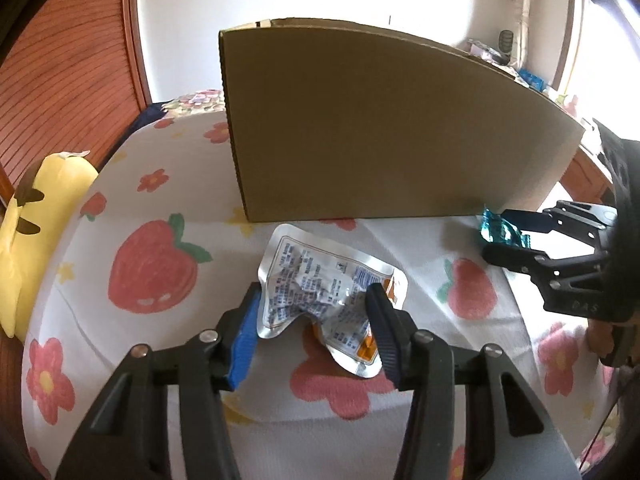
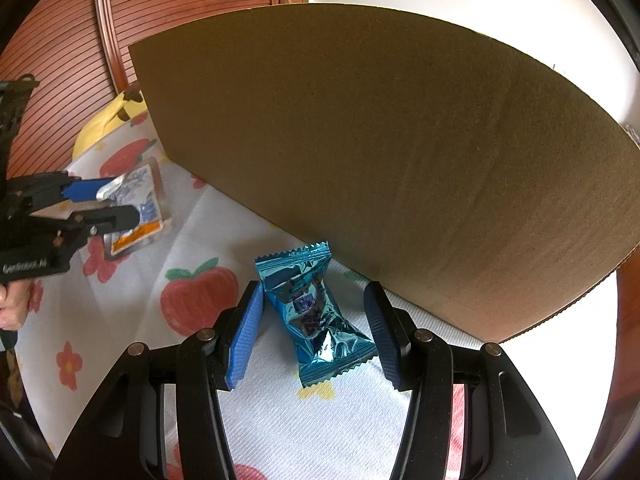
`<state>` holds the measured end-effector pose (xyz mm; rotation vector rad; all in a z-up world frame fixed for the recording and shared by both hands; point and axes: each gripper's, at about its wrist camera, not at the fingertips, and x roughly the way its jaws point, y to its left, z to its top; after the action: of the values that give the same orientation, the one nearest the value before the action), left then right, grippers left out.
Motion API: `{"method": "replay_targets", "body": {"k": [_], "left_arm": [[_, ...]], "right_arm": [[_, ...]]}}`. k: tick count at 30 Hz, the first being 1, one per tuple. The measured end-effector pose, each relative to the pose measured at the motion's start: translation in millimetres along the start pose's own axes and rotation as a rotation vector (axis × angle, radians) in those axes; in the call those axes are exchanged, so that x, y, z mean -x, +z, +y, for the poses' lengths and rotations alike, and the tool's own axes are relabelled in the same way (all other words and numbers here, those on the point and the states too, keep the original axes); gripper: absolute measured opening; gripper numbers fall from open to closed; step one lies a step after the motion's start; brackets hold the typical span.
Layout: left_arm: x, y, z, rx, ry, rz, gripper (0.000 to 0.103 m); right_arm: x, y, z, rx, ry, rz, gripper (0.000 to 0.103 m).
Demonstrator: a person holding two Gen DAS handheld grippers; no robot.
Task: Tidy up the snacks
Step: 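Close left tool on clear foil packet while right tool closes on teal candy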
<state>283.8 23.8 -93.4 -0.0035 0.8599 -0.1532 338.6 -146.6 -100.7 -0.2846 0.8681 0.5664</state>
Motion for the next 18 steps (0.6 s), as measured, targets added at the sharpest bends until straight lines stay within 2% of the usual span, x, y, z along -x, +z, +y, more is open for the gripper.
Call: {"method": "replay_targets", "body": {"k": [5, 8, 10, 18], "left_arm": [[13, -5, -1, 0.003, -0.027, -0.021, 0.05], [19, -6, 2, 0.0, -0.032, -0.034, 0.05], [25, -7, 3, -0.003, -0.036, -0.045, 0.05], [46, -4, -2, -0.017, -0.047, -0.093, 0.05]], "right_arm": [[0, 1, 2, 0.008, -0.012, 0.001, 0.052], [0, 2, 5, 0.005, 0.005, 0.004, 0.038], [1, 2, 7, 0.01, -0.001, 0.01, 0.022], [12, -4, 12, -0.005, -0.032, 0.007, 0.019]]}}
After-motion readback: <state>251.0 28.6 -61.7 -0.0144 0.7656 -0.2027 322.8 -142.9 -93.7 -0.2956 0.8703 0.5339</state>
